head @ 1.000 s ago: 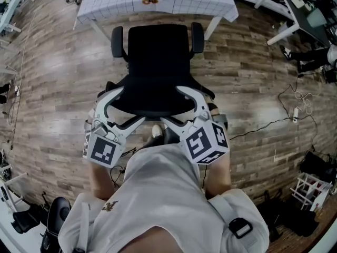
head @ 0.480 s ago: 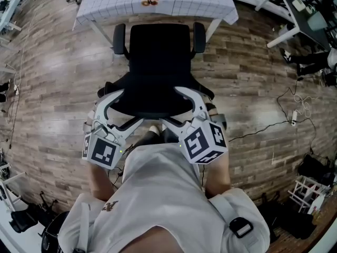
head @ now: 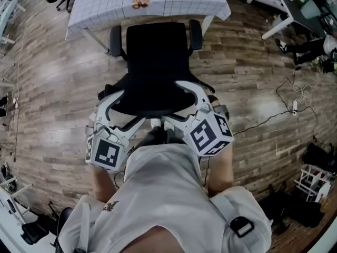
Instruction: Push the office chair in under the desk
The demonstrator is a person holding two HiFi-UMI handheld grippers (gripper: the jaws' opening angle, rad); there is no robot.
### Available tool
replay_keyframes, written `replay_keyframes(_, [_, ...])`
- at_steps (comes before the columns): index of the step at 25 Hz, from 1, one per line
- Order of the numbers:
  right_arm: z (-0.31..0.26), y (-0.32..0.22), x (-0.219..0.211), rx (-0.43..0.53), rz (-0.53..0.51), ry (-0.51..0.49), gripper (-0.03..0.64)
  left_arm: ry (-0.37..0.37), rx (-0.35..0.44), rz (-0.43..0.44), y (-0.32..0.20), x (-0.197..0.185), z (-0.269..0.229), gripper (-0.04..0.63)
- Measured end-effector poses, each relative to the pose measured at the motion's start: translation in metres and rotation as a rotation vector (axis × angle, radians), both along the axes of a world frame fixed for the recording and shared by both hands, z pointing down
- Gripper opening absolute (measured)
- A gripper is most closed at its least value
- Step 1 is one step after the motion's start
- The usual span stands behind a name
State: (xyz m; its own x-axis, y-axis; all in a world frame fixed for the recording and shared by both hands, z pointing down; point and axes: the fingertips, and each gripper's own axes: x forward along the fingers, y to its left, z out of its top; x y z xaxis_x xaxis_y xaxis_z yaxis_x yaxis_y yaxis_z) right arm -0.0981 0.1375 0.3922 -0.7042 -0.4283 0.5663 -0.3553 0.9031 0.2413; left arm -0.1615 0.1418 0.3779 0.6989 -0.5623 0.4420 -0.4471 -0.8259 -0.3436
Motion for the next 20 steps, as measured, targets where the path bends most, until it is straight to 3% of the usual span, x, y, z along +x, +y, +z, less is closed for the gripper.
replay_keyframes(4, [0.003, -0.009, 0.000, -0.013, -0.013, -0.009, 0.436, -0.002, -0.009, 0.005, -0.006, 0.000, 0.002, 0.368])
replay_keyframes(20, [0.003, -0.032, 0.016, 0.002, 0.009, -0.005, 0.437, -0.001, -0.010, 0.031, -0.030, 0.016, 0.002, 0.370])
